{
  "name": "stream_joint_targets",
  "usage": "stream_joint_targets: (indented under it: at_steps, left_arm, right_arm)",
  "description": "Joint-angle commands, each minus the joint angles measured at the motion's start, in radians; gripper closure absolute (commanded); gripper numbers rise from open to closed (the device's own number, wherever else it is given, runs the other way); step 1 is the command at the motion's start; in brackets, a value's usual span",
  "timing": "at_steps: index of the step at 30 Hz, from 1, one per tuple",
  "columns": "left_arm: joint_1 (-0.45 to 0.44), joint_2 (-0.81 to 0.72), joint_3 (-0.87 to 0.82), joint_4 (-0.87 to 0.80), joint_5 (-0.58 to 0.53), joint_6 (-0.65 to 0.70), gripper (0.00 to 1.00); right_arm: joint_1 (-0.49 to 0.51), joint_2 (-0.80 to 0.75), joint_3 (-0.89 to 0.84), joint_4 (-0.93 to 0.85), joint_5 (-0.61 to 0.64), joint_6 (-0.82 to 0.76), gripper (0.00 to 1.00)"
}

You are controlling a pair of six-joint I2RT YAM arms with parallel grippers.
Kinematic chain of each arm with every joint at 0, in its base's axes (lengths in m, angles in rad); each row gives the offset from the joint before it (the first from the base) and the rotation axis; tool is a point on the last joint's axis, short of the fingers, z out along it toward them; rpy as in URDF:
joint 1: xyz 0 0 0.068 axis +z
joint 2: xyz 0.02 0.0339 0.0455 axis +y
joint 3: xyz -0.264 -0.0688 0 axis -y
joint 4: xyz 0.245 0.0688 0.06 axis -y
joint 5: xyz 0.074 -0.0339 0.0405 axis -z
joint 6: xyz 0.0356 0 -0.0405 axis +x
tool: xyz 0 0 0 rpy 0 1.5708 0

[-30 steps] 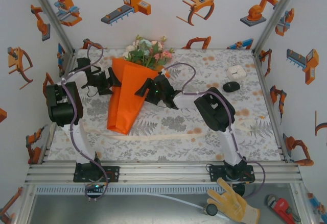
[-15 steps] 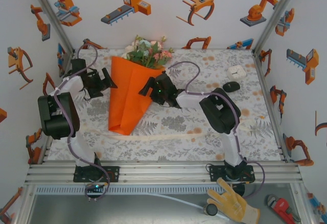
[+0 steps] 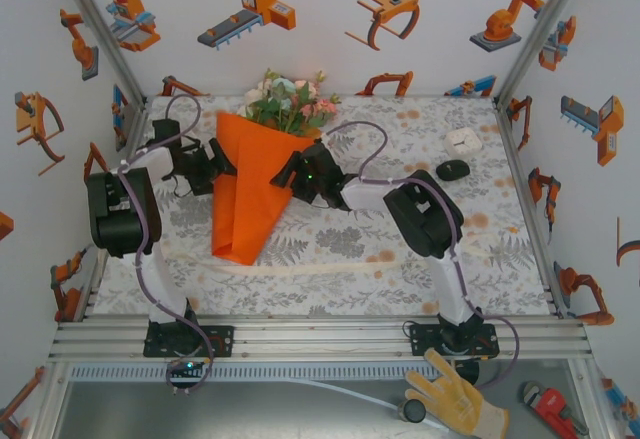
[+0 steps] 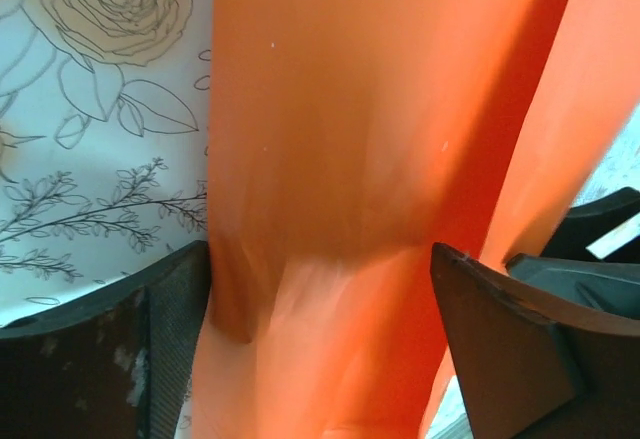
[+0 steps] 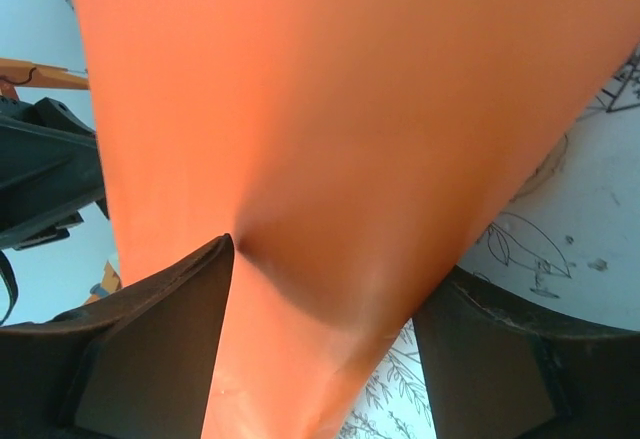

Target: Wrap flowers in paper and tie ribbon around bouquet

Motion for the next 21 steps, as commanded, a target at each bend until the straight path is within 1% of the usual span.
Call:
stream_joint_targets:
  at_steps: [1,4,6,8,10,15,18,21]
  left_arm:
    - [-0.03,0.01,-0.05,0.015,0.039,-0.056,0.33]
    - [-0.042,-0.027,-0.105,0.082,0.058,-0.119,0.47]
    - [-0.049,-0.058,-0.134,0.114,0.073,-0.153,0.52]
    - [-0.058,-0.094,-0.153,0.135,0.084,-0.189,0.58]
    - [-0.071,-0.124,-0.161,0.155,0.111,-0.23,0.62]
    - [-0.114,-0.201,-0.153,0.138,0.112,-0.308,0.73]
    - [-0.142,-0.234,-0.142,0.111,0.079,-0.33,0.77]
    - [-0.153,-0.231,-0.115,0.106,0.084,-0.347,0.8]
  right_arm:
    - [0.001,0.057,0.007,-0.097,0.017,-0.002,0.39]
    - [-0.002,0.054,0.022,-0.106,0.017,-0.008,0.43]
    - [-0.007,0.039,0.021,-0.114,0.019,-0.017,0.47]
    - [-0.016,0.011,0.008,-0.113,0.019,-0.024,0.53]
    - [-0.027,-0.017,-0.006,-0.11,0.014,-0.028,0.57]
    - [-0.054,-0.11,-0.032,-0.141,-0.001,-0.064,0.71]
    - [-0.079,-0.154,-0.041,-0.163,-0.019,-0.088,0.76]
    - [-0.109,-0.18,-0.029,-0.182,-0.057,-0.106,0.81]
